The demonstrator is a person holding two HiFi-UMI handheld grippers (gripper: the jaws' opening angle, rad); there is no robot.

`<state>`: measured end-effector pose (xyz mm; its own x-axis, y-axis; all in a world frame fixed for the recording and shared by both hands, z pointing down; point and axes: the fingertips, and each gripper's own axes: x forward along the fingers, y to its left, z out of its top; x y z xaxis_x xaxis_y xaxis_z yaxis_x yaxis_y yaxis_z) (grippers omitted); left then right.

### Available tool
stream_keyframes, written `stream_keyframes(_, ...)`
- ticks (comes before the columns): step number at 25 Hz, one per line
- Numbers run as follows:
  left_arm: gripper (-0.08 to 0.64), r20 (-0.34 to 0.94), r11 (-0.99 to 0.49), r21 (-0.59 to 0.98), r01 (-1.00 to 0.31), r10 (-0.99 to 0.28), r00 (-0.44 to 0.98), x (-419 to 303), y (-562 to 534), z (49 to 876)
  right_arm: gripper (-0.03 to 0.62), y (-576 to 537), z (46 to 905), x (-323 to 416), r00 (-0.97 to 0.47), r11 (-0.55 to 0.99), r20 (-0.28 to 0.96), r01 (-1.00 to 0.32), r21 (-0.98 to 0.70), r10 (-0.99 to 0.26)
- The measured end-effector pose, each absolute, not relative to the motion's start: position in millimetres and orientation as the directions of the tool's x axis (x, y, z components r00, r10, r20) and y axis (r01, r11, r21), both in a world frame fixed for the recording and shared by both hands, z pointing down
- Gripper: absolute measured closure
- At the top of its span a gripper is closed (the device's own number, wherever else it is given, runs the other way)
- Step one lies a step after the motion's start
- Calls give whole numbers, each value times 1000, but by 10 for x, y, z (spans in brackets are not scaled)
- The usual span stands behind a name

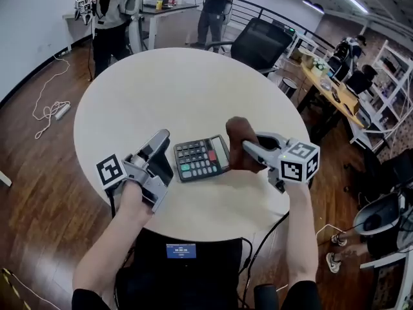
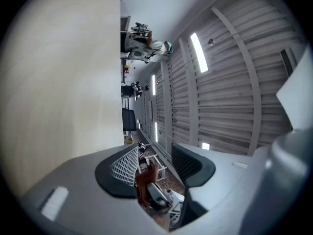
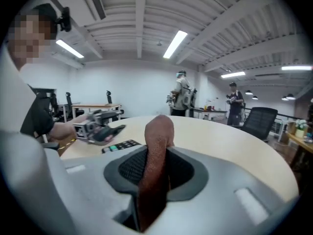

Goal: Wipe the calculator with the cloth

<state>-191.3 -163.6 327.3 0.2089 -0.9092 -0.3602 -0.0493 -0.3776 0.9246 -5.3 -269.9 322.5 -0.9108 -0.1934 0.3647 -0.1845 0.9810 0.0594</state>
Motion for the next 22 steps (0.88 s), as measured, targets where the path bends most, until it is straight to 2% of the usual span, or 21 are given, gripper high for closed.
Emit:
stream_keyframes(4, 359, -374, -379, 925, 29, -895, 244, -1506, -1484, 3279, 489, -3179, 3357, -337, -862, 958, 422, -279, 71, -282)
stream_keyframes(8, 359, -377, -384, 923, 5, -903, 205, -1347, -1570, 3287, 489, -3501, 3358, -577, -815, 915, 418, -375, 148, -402)
stream_keyframes(10, 361, -380, -388, 922, -19, -910, 165, -1421, -1629, 3273, 489, -3544, 3366, -693, -801, 904, 419, -380, 194, -427)
stream_keyframes(15, 378, -389, -397, 917, -49, -913, 124, -1556, -1666, 3256, 489, -3296, 3632, -948, -798, 953, 524, -211, 219, -297)
stream_keyframes(22, 393, -353, -367, 928, -62, -921, 167, -1374, -1506, 3269, 491, -3041, 3755, -678, -794, 990, 592, -92, 107, -138)
